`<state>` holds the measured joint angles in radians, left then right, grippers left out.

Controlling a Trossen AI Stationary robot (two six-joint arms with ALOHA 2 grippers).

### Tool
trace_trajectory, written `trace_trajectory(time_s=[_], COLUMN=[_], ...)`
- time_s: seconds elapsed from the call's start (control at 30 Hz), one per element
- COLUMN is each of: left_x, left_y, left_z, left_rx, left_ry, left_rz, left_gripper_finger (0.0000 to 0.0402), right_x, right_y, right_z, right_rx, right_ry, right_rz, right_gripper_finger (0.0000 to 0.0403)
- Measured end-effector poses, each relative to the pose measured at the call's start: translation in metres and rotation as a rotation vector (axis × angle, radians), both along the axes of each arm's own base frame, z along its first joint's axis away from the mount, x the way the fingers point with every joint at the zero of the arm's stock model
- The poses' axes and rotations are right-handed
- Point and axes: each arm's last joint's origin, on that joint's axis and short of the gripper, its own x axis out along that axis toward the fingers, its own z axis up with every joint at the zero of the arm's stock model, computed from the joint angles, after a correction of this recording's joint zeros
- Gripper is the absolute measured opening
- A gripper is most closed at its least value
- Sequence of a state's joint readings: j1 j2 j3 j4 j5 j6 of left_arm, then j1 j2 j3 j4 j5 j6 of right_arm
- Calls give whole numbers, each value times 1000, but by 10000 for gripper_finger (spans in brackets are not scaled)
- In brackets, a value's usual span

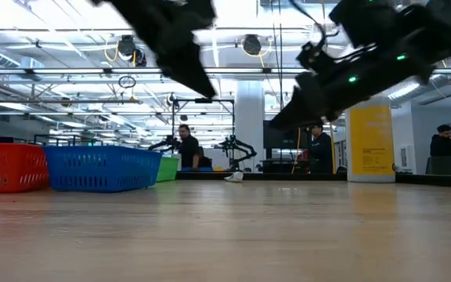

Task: Pick & Place Travel size toiletries
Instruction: Put the white toothpaste into the green bin

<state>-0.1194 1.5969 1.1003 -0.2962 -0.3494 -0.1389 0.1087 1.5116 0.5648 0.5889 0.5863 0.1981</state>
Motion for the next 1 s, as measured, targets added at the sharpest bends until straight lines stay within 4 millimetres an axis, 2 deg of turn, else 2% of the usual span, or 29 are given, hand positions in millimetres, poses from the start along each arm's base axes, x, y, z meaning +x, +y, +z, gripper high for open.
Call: trace_trajectory(time_s=[0.1,0.2,0.3,0.43,0.6,0.73,0.83,1.0], left_x=[-29,-51,-66,-71,-70,-71,-71,-71], left_y=[-17,-25,-29,-29,-32,-33,-36,-37], left_z=[-6,-8,-13,-14,-16,-17,-18,-17], left_rx=[-1,-4,-3,-29,-34,-39,-36,18], left_ry=[-88,-153,-153,-171,-162,-151,-147,-138], left_rz=[11,32,37,60,53,44,32,-21], left_gripper_finger=[7,4,2,11,16,9,2,5], right_x=[6,14,35,69,96,96,94,92], right_y=[-31,-58,-83,-114,-141,-153,-158,-167], right_z=[2,4,5,-7,-25,-39,-46,-47], right_rx=[19,33,51,79,137,164,165,185], right_ry=[-33,-32,-35,53,144,214,228,237], right_rz=[-30,-77,-86,-106,-183,-294,-305,-249], right_gripper_finger=[223,255,278,284,272,256,236,163])
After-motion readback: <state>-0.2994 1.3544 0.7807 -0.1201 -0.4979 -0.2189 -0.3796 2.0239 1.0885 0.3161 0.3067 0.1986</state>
